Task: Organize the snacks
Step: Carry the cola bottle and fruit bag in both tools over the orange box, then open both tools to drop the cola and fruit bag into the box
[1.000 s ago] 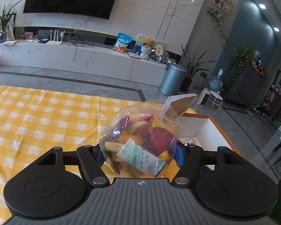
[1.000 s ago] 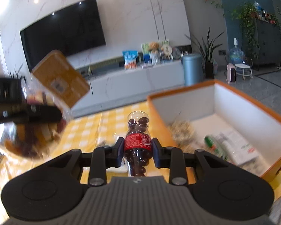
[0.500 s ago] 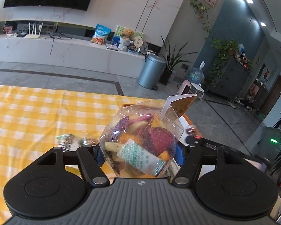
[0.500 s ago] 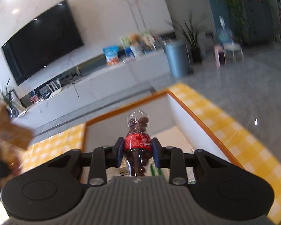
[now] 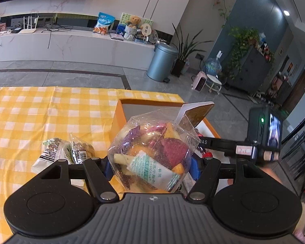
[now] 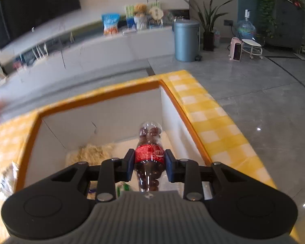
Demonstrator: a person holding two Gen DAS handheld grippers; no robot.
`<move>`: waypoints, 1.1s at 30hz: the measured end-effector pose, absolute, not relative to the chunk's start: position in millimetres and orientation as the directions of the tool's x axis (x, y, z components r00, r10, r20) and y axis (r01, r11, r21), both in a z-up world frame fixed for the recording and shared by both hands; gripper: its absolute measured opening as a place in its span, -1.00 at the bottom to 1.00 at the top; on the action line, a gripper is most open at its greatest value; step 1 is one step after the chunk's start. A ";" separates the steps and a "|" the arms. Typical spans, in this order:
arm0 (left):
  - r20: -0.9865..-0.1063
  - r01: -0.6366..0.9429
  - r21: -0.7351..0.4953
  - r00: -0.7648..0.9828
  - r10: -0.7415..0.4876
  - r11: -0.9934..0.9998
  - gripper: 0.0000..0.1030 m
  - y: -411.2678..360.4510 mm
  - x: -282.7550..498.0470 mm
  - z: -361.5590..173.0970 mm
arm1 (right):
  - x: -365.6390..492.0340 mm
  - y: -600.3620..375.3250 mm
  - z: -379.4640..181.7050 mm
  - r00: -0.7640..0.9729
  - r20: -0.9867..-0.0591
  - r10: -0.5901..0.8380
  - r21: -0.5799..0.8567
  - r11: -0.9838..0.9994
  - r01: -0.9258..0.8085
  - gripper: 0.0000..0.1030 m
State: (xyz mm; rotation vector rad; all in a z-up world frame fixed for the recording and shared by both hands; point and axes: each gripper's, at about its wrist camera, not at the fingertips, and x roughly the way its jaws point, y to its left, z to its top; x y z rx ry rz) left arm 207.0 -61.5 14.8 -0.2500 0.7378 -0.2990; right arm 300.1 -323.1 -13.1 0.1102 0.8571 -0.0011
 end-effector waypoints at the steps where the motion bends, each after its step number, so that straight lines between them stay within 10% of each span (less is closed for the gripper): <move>1: -0.624 0.181 -0.324 0.697 -0.354 0.928 0.51 -63.3 207.8 13.4 | 302.5 -320.4 -14.5 0.649 -0.760 0.049 0.087 0.996 0.025 -0.42; 11: -0.645 0.231 -0.327 0.655 -0.395 0.916 0.51 -91.4 224.9 7.2 | 308.9 -307.9 -19.0 0.610 -0.791 -0.049 -0.078 0.997 -0.022 -0.41; 13: -0.638 0.243 -0.334 0.653 -0.408 0.911 0.51 -98.2 232.1 6.4 | 304.3 -308.0 -14.1 0.626 -0.773 -0.105 -0.110 0.993 0.031 0.06; 20: -0.627 0.216 -0.358 0.665 -0.405 0.909 0.51 -115.9 254.3 -1.1 | 269.0 -347.7 28.6 0.767 -0.641 -0.016 0.132 0.983 0.131 0.60; 33: -0.679 0.206 -0.350 0.616 -0.399 0.914 0.51 -168.5 294.1 -24.6 | 210.5 -392.9 43.4 0.818 -0.576 0.016 0.334 0.917 0.217 0.69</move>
